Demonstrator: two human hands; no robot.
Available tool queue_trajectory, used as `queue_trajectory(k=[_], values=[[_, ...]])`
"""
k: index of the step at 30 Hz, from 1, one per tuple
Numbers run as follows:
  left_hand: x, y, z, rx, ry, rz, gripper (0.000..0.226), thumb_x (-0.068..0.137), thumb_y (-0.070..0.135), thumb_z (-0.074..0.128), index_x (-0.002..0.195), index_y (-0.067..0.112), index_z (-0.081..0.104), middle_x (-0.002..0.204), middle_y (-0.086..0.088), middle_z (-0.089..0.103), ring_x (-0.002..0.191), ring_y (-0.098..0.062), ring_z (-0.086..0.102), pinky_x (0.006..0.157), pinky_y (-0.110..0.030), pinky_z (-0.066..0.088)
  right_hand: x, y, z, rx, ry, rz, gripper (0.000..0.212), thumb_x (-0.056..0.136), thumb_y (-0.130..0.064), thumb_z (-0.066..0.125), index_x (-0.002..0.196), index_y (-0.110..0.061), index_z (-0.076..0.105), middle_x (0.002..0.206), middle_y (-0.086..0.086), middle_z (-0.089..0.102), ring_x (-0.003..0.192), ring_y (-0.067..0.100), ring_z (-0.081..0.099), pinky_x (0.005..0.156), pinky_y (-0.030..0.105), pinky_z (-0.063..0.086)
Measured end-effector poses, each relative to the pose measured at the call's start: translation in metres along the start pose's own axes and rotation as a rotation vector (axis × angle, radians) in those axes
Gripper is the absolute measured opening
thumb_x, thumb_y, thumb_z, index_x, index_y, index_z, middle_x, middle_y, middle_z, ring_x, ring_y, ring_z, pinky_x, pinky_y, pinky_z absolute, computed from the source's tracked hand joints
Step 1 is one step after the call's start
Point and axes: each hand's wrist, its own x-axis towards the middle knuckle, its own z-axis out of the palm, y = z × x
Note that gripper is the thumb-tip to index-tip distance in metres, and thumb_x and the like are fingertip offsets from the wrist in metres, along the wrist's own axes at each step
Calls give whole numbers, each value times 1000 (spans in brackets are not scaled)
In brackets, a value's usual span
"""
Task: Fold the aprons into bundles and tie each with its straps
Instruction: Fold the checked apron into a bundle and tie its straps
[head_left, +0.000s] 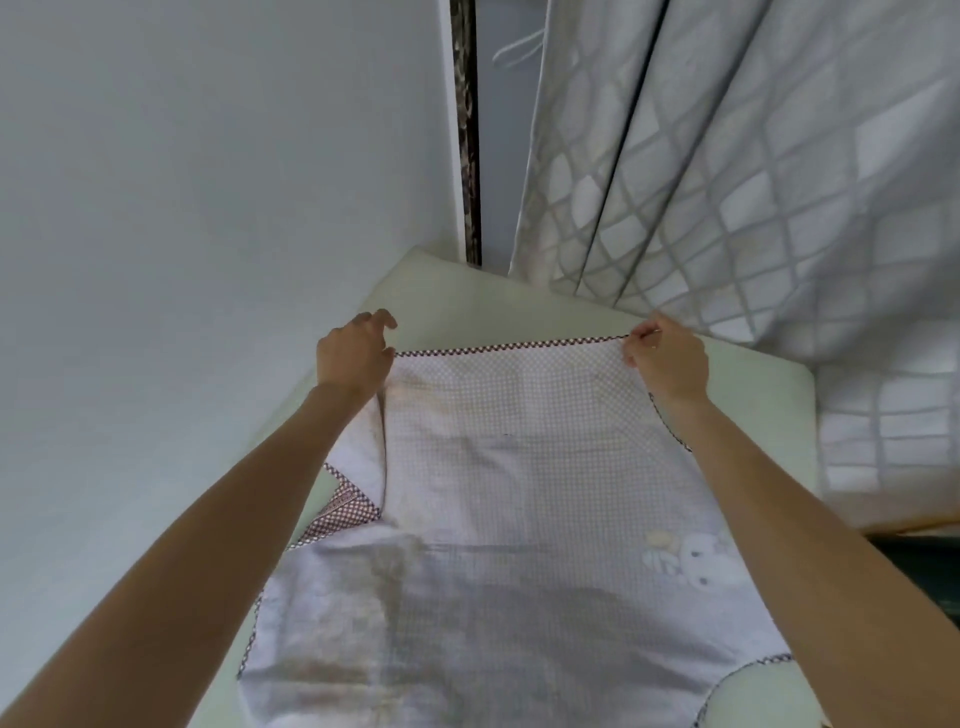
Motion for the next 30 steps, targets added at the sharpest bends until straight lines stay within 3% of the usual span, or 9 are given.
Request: queue_trajectory(k=[5,7,11,14,18,23,26,28,30], values=[[-15,10,64,-261,-227,91,19,89,23,56,107,18,60,95,0,67,88,-23,63,78,-30,44,-2,38,51,-30,-181,-7,34,89,-9,55,122,-9,52,114,9,62,104,26,59,91,36,45],[-29,10,92,-278,-350,72,29,93,29,52,118,17,54,110,-4,63,100,-22,60,86,-30,42,-9,53,71,-133,-240,-71,37,90,-9,54,126,-7,51,126,11,55,116,28,52,98,35,39],[-48,8,142,-153,-536,41,65,93,50,41,146,20,21,153,-13,17,141,-34,16,111,-49,24,-22,82,112,-425,-414,-171,53,96,-30,49,144,-16,32,156,9,19,144,28,11,116,42,7],[-40,3,166,-44,-575,-42,76,87,66,35,148,30,7,157,-8,-5,142,-37,-10,111,-58,6,-22,94,141,-592,-538,-154,66,94,-55,38,150,-33,9,158,0,-12,142,31,-19,110,53,-14],[-17,-18,180,122,-590,-79,77,85,73,25,148,37,-1,157,-2,-13,141,-36,-17,108,-64,-6,-13,112,154,-651,-572,-119,74,85,-72,27,147,-43,-1,155,0,-25,137,33,-31,107,62,-16],[22,-75,179,300,-487,276,73,85,72,10,148,36,6,158,0,-1,144,-21,-9,102,-57,-25,-5,131,158,-713,-532,-142,83,73,-85,12,144,-48,-9,153,-4,-29,137,31,-33,107,62,-17],[25,-90,173,167,-323,501,55,90,49,26,138,25,40,147,-5,38,137,-27,31,113,-48,3,-7,132,162,-693,-482,-134,82,70,-85,5,143,-50,-7,155,-4,-24,139,30,-28,107,62,-17],[15,-87,174,50,-207,378,46,90,37,37,130,17,48,132,-9,52,118,-33,49,100,-45,33,-11,131,163,-669,-438,-129,80,72,-83,7,144,-50,-1,157,-4,-17,141,30,-24,107,62,-17],[8,-82,176,5,-233,113,49,92,38,42,135,15,42,136,-10,47,119,-34,45,95,-45,39,-13,129,165,-664,-405,-139,79,74,-81,8,145,-48,4,158,-2,-13,142,31,-21,107,63,-15]])
